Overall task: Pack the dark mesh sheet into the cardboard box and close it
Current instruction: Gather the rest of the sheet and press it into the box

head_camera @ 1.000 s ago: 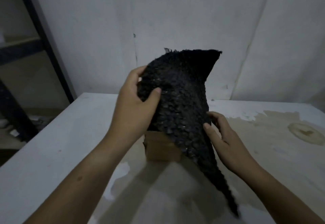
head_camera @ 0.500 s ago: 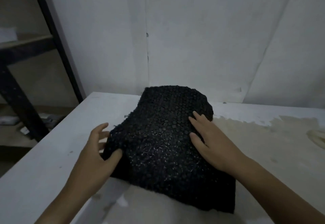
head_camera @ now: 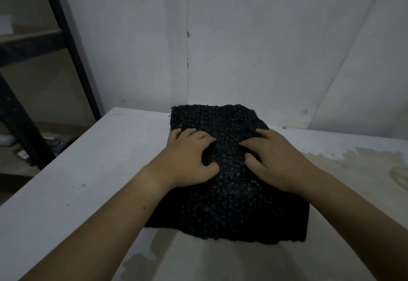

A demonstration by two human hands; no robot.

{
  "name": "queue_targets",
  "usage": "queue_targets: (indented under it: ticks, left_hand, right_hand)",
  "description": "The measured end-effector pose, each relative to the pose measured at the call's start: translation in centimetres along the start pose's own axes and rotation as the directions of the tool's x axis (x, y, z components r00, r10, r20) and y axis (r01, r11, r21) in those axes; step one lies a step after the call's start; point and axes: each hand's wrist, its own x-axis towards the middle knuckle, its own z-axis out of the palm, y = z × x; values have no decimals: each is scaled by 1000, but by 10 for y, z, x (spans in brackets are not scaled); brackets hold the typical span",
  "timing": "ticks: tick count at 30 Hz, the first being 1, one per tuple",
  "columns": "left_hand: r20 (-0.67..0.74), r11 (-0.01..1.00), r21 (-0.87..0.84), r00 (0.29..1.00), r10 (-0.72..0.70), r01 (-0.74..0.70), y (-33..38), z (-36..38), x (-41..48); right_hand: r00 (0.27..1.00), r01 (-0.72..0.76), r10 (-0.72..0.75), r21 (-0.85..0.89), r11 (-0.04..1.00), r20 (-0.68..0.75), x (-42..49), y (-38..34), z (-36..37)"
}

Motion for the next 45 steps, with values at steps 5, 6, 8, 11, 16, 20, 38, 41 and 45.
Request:
queue_targets:
  ticks: [5,6,8,11,16,20,38,41,45]
  left_hand:
    - [44,991,133,999,13,-18,5,-4,13]
    - [39,986,161,999,28,-34,5,-3,13]
    - [42,978,198,997,59,-66,5,-1,16]
    - [81,978,201,996,46,-61,6,-1,20]
    - [144,995,102,989,-17,2,9,0,17]
    - [197,997,67,980,-36,24,10,2,16]
    - [23,999,38,1000,8,-9,6,17,15]
    - [-24,999,38,1000,3,-3,7,18,15]
    - [-17,1000,26,1000,-7,7,8,19,15]
  right_hand:
    - [983,-60,65,-37,998,171,22,-7,0]
    - [976,-67,76,-50,996,204,25,-7,1]
    - [956,-101,112,-53,993,272,31,-9,5]
    - [936,-117,129,-57,992,328,38,-13,10]
    - [965,-78,53,85,993,258,31,-5,2]
    - [991,-3,14,88,996,-132,8,7,-11]
    - [969,78,-1,-303,950,246,12,-6,-6]
    - [906,-6,107,-239,971,409,26,-11,-7]
    - [905,-23,74,-124,992,420,23,-13,-13]
